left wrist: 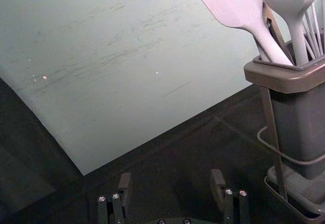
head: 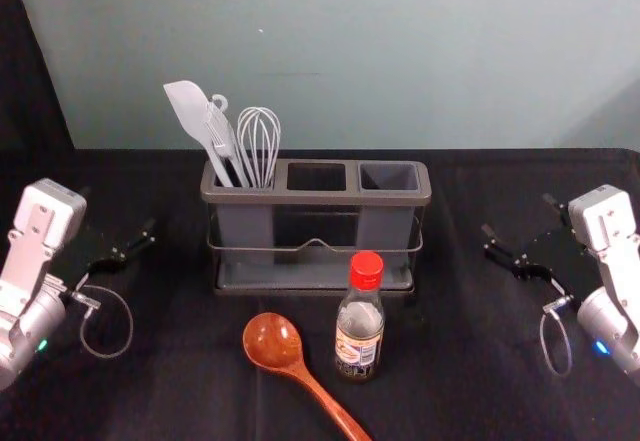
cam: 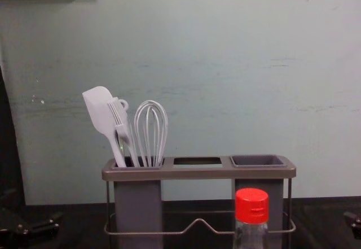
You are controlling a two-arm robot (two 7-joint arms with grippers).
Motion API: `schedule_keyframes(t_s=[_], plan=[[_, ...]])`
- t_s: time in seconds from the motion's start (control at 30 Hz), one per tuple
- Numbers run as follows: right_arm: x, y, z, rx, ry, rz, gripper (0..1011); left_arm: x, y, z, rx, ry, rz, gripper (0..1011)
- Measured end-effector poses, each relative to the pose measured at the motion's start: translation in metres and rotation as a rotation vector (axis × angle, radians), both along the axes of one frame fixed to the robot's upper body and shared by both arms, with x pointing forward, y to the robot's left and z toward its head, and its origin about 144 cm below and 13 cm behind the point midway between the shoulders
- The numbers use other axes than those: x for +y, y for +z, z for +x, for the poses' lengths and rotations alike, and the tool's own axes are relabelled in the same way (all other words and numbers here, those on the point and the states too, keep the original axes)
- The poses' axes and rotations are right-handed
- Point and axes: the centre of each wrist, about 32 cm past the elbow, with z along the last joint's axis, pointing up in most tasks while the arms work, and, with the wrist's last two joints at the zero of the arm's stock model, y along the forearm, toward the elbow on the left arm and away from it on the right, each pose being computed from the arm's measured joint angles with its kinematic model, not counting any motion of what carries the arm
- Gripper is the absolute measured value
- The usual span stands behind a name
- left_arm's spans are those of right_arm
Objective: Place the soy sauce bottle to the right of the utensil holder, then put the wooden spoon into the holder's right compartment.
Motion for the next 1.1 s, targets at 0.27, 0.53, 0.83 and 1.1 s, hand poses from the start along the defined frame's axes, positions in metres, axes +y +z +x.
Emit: schedule_keyframes(t_s=[0.27,0.53,0.83,1.1], plan=[[0.002,0.003,-0.005,-0.019,0.007,-0.011,1004,0.0,0.0,0.0,0.0,0.0,0.0,1011],[0.008,0.024,-0.038,-0.103,0.07,0.0,1004,0.0,0.0,0.0,0.0,0.0,0.0,1011],[0.008,0.039,-0.073,-0.115,0.192,0.052,1004,0.0,0.0,0.0,0.0,0.0,0.0,1011],[0.006,0.043,-0.084,-0.079,0.438,0.179,1004,0.0,0.0,0.0,0.0,0.0,0.0,1012]])
